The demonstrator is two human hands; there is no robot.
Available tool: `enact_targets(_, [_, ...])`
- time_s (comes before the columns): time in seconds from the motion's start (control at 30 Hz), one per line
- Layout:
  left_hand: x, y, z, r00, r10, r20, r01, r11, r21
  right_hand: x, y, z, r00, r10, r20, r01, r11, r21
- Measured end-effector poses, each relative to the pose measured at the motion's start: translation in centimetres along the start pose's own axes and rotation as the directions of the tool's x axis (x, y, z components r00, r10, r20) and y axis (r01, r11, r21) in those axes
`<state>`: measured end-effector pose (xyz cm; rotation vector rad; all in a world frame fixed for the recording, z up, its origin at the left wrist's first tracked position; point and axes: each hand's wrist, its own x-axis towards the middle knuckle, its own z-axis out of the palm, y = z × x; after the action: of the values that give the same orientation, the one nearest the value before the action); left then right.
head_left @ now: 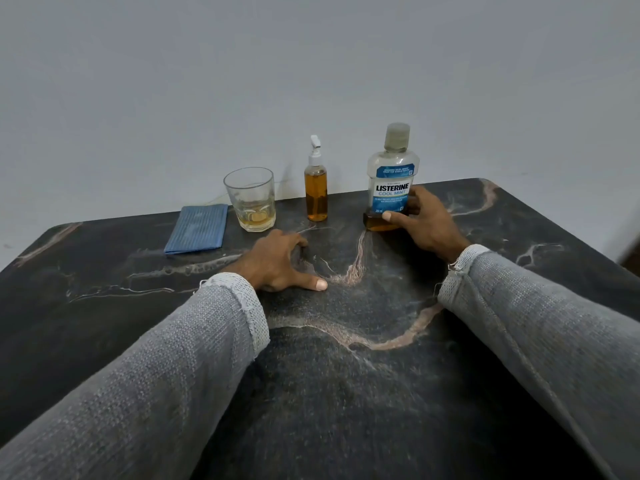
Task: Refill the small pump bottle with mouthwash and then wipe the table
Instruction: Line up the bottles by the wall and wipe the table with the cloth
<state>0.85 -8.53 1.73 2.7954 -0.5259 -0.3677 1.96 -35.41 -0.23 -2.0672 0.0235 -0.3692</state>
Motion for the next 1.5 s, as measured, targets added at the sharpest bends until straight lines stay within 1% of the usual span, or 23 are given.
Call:
enact_targets(0.13, [0.6,-0.1,-0.1,0.999,-0.025,0.034,0.023,0.998,0.056,1.9,0.3,0.0,1.000,-0.010,0.022,0.010,1.000,0.009])
enact_targets(0.33, [1.1,0.2,-0.4,0.996,-0.048,0.079,0.040,0.995,0.093,4.0,0.8,0.5,1.000,0.002,0.009,-0.002,1.000,0.007])
enact_targets(1.03, [0.8,0.4,-0.6,0.994,-0.051,0.100,0.042,0.995,0.088,5.5,1.5,1.3,1.000,0.013,0.008,-0.013,1.000,0.016])
enact_targets(1.27, [0.7,0.6,-0.6,0.993,-0.055,0.102,0.045,0.994,0.101,5.3,1.4,1.3,0.999,0.028,0.029,-0.029,1.000,0.012])
enact_targets(1.37, [0.6,0.5,-0.5,0.995,-0.048,0.090,0.039,0.995,0.094,4.8,1.3,1.0,1.000,0.017,-0.009,-0.017,1.000,0.012])
enact_targets(1.5, [0.5,0.5,-0.4,0.995,-0.041,0.087,0.034,0.996,0.084,3.7,1.1,0.5,0.996,0.049,-0.078,-0.051,0.998,-0.026])
